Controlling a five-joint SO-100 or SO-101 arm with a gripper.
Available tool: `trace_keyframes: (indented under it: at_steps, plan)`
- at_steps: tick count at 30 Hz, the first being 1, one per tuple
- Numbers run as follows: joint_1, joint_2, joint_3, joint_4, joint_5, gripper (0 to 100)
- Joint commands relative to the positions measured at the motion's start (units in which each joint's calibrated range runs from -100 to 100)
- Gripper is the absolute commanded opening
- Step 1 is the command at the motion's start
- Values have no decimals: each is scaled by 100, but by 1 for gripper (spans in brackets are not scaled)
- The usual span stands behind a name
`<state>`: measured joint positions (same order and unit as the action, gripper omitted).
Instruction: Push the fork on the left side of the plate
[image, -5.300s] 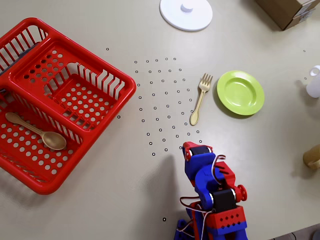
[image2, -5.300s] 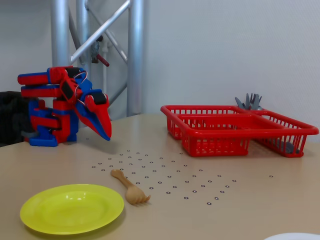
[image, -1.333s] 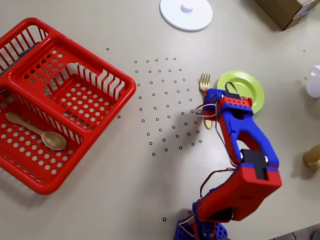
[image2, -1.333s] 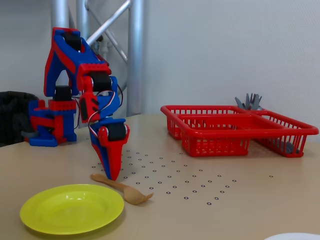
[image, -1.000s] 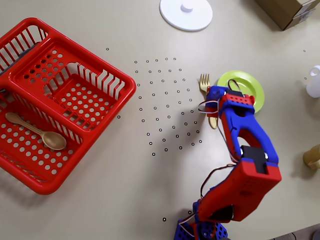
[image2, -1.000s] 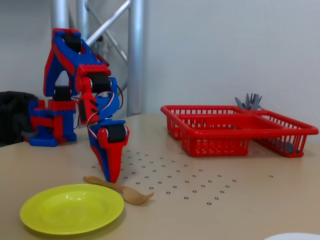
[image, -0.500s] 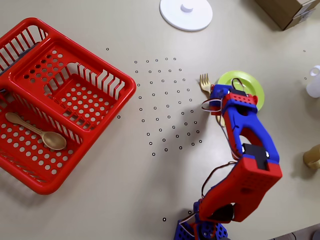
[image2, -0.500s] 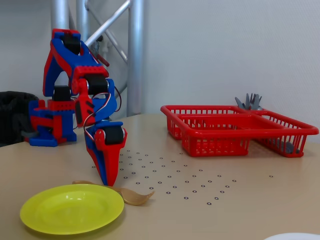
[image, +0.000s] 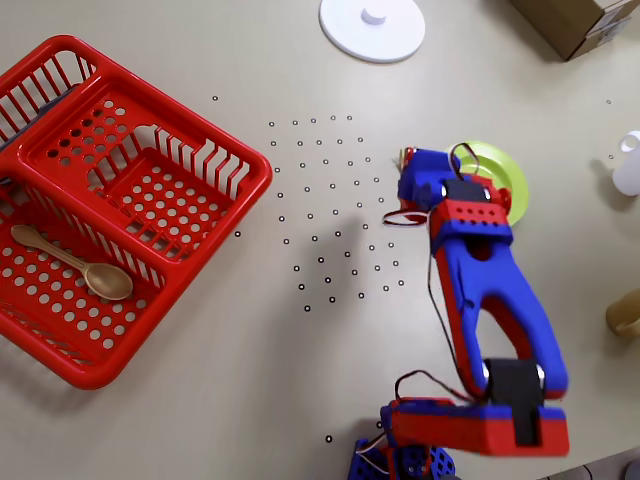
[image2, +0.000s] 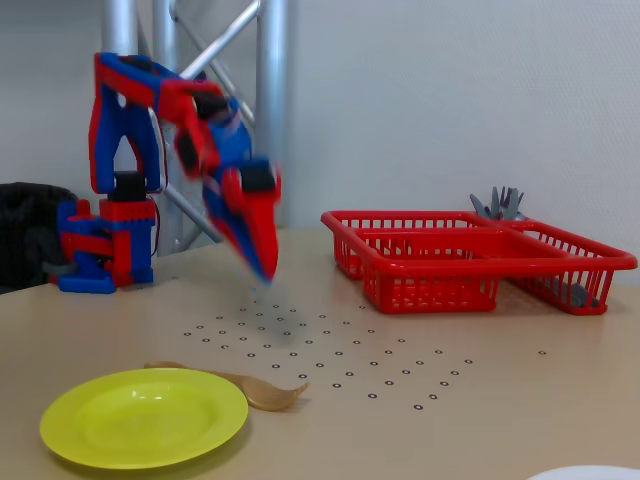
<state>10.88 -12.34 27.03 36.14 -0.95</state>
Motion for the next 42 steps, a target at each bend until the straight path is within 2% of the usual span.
trace_keyframes:
  at_steps: [1, 5, 11, 16, 28, 42]
  plan:
    - [-313, -1260, 696, -535, -73, 0]
    - [-628, -2283, 1993, -1147, -98, 0]
    - [-801, -3855, 4658, -3062, 10, 0]
    - [-1124, -4540, 5792, -4052, -98, 0]
    - [-1440, -6425, 7242, -4028, -103, 0]
    - [-1461, -7972, 7287, -1775, 83, 0]
